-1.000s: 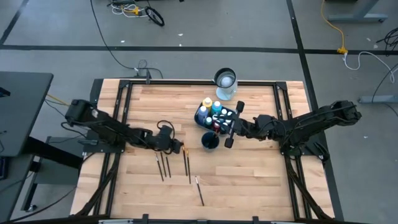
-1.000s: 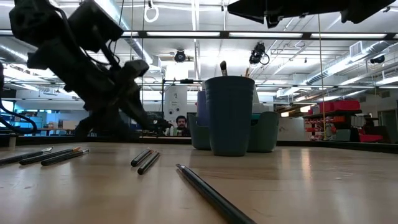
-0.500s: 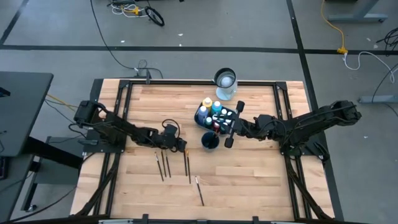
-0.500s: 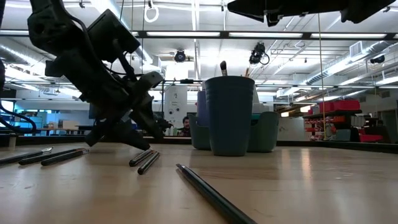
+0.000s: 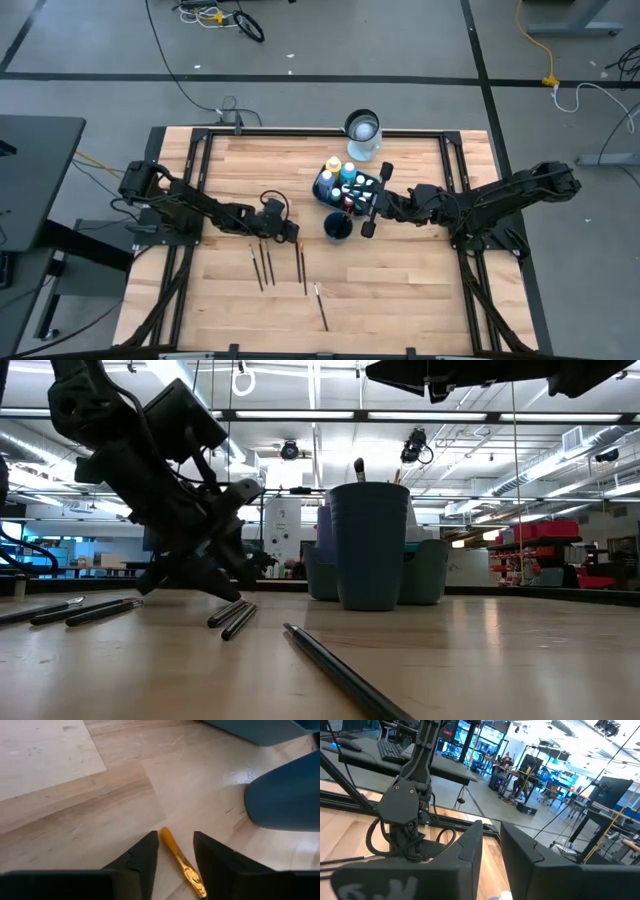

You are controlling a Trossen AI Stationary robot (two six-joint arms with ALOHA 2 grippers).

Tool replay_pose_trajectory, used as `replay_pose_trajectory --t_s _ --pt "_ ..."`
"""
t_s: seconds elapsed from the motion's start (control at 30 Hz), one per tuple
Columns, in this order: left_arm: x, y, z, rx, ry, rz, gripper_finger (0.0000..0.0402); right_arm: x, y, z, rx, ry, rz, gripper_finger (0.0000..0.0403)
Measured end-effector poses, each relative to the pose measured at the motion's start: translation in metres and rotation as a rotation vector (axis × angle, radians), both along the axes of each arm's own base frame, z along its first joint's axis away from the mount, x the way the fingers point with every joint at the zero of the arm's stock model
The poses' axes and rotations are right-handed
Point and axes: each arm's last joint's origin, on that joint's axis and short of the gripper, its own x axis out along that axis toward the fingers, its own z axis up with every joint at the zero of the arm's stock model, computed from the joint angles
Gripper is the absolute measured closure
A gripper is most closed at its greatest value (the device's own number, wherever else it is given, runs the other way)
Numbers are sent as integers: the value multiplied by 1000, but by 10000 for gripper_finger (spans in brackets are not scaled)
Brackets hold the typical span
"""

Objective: Pick & Place Paint Supplies
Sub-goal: Put the gold paint brush into the blue cup

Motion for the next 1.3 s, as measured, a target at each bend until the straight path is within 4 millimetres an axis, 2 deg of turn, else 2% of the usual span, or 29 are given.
replay_pose_trajectory --t_s 0.37,0.5,0.63,0.73,0.83,1.03,1.3 --pt "-2 3 -2 96 26 16 392 0 0 0 0 0 0 331" --pt "-1 3 -1 138 23 6 392 0 0 0 0 0 0 331" --pt "3 1 3 108 -28 -21 396 0 0 0 0 0 0 331" --pt "3 -1 2 54 -32 -47 389 0 0 0 -1 5 0 331" --pt "3 -1 2 15 -39 -27 364 0 0 -1 -1 8 0 331" --pt "2 1 2 105 -20 -22 307 0 0 -1 -2 7 0 331" --pt "1 0 1 68 -10 -30 262 0 0 -1 -2 7 0 331"
